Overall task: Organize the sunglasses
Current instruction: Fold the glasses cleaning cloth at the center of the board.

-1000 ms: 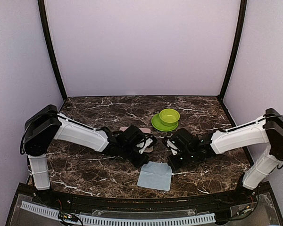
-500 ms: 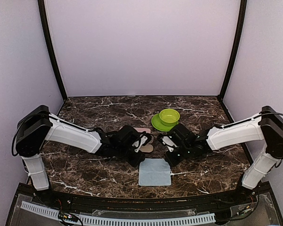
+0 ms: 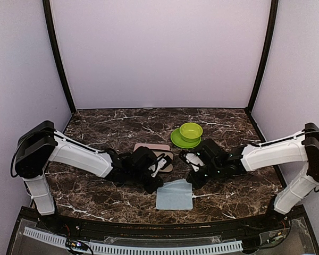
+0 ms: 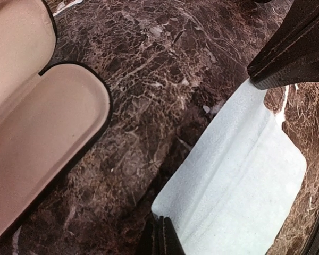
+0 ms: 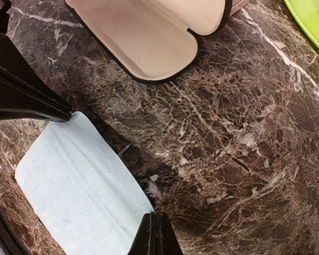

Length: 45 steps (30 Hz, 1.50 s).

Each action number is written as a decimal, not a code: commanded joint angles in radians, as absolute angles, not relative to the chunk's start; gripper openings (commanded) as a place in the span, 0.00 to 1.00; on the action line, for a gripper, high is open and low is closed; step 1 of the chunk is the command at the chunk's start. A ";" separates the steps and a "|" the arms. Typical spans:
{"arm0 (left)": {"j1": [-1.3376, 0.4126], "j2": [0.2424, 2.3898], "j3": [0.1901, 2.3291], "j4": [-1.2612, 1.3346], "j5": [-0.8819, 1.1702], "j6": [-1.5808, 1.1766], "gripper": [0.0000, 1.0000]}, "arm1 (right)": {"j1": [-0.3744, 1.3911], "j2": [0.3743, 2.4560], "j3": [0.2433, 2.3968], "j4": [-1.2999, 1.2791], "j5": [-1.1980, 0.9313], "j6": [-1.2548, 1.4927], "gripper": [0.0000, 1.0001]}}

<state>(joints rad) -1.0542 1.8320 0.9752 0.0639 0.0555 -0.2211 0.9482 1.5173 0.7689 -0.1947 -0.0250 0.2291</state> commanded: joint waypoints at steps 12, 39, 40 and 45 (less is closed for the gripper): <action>-1.110 1.741 0.939 0.063 0.028 -0.214 0.00 | 1.007 1.432 0.673 -0.131 -0.059 0.250 0.00; -1.180 1.722 0.903 0.030 0.005 -0.258 0.00 | 1.112 1.397 0.622 -0.115 -0.026 0.367 0.00; -1.183 1.719 0.901 0.029 0.005 -0.262 0.00 | 1.111 1.395 0.620 -0.115 -0.024 0.369 0.00; -1.191 1.715 0.892 0.028 0.003 -0.276 0.00 | 1.113 1.391 0.614 -0.113 -0.028 0.374 0.00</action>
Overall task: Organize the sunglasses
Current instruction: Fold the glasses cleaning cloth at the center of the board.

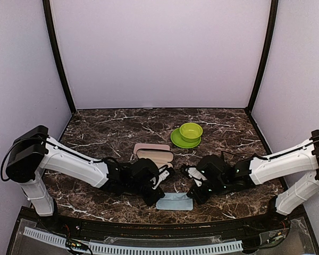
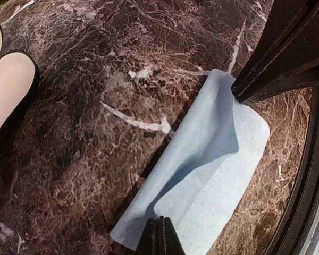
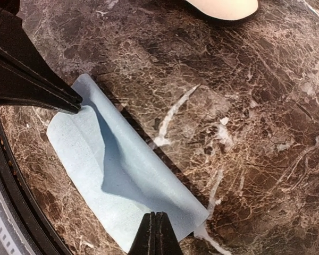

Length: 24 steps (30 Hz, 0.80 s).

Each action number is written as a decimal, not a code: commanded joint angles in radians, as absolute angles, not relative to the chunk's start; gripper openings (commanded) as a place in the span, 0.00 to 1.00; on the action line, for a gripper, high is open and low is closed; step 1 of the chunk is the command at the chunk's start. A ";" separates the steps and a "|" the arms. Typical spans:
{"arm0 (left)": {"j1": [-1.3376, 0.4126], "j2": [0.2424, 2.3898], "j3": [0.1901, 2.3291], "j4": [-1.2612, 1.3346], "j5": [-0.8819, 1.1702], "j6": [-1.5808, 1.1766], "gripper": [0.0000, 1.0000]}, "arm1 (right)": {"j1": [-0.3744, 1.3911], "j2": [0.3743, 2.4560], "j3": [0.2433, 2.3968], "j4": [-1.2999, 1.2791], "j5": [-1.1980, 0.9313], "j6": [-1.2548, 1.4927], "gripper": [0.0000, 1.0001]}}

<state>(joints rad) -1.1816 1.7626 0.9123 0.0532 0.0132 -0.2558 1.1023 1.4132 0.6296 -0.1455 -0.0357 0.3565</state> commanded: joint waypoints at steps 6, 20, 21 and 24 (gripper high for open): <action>-1.193 1.709 0.889 0.015 -0.001 -0.280 0.00 | 1.120 1.378 0.600 -0.111 -0.038 0.389 0.00; -1.200 1.712 0.888 0.012 0.002 -0.285 0.00 | 1.141 1.368 0.583 -0.106 -0.064 0.409 0.00; -1.202 1.713 0.888 0.013 0.004 -0.287 0.00 | 1.140 1.369 0.582 -0.105 -0.063 0.410 0.00; -1.207 1.715 0.888 0.019 0.005 -0.293 0.00 | 1.141 1.371 0.580 -0.107 -0.055 0.413 0.00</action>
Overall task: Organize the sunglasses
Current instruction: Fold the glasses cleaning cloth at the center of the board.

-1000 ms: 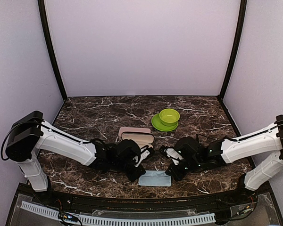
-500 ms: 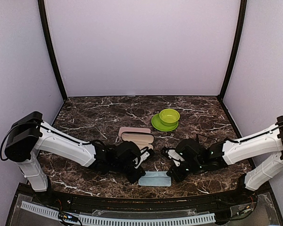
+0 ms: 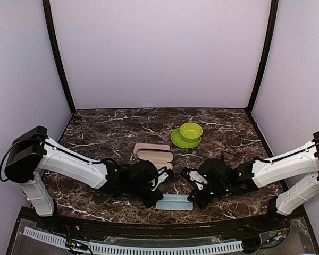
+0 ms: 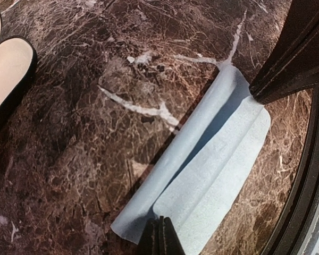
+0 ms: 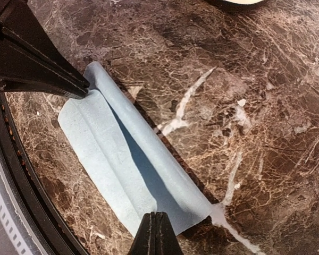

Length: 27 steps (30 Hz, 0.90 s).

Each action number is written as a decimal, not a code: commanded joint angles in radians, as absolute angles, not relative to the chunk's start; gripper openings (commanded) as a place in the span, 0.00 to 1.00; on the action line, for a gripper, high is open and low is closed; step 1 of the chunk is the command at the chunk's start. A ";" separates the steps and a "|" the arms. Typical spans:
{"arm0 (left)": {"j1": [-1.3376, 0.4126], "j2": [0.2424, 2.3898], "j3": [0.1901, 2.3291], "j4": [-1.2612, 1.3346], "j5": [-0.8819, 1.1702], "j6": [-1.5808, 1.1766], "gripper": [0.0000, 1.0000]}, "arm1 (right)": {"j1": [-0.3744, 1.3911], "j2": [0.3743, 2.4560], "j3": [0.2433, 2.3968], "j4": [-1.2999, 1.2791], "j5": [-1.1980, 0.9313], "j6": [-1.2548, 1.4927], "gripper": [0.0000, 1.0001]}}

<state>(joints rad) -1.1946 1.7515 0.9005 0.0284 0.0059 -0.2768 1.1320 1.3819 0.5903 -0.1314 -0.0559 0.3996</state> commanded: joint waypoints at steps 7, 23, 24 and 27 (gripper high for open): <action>-1.211 1.729 0.893 0.020 0.003 -0.294 0.00 | 1.143 1.383 0.586 -0.108 -0.055 0.413 0.00; -1.218 1.735 0.902 0.003 0.009 -0.298 0.10 | 1.155 1.391 0.571 -0.092 -0.084 0.429 0.09; -1.219 1.735 0.902 0.002 0.009 -0.298 0.12 | 1.156 1.391 0.570 -0.091 -0.084 0.431 0.10; -1.223 1.734 0.902 -0.002 0.010 -0.304 0.15 | 1.159 1.389 0.566 -0.089 -0.086 0.435 0.14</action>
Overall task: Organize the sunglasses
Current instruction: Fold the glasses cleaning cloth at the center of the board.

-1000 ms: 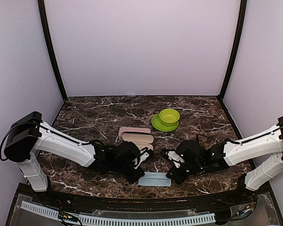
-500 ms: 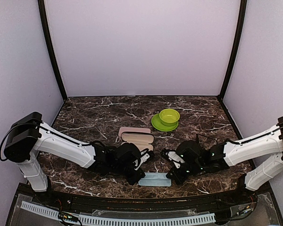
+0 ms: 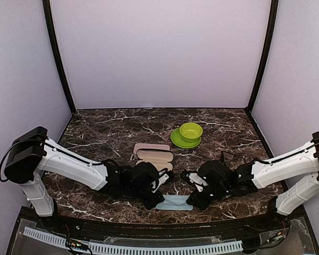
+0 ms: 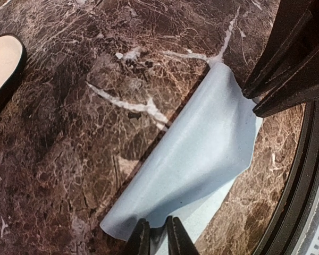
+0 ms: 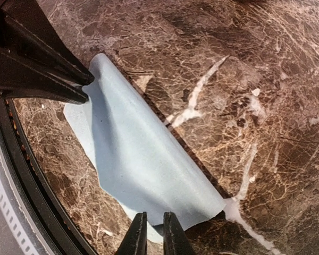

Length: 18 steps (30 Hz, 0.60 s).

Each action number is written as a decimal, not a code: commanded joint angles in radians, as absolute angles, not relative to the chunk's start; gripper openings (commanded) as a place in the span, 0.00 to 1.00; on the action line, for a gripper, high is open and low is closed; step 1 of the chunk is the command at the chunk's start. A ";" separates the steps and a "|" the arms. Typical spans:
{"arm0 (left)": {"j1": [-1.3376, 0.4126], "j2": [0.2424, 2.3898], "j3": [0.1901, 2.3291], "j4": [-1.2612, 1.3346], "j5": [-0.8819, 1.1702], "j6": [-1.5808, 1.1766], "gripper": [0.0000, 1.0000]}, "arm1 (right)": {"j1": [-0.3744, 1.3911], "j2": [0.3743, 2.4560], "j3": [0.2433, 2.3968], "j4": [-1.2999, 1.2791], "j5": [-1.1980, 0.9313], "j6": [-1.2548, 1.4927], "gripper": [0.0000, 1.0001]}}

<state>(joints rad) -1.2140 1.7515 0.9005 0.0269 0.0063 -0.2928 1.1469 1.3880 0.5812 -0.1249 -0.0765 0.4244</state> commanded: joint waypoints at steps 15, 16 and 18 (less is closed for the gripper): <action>-1.259 1.634 0.862 -0.067 0.041 -0.337 0.25 | 1.179 1.306 0.532 -0.102 -0.046 0.488 0.24; -1.259 1.621 0.856 -0.066 0.048 -0.337 0.27 | 1.178 1.296 0.534 -0.108 -0.027 0.492 0.25; -1.258 1.597 0.850 -0.068 0.052 -0.331 0.33 | 1.173 1.289 0.544 -0.126 0.007 0.500 0.28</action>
<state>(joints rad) -1.2545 1.6760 0.8738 -0.0387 0.0261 -0.3260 1.1713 1.3224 0.5381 -0.1200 -0.0662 0.4751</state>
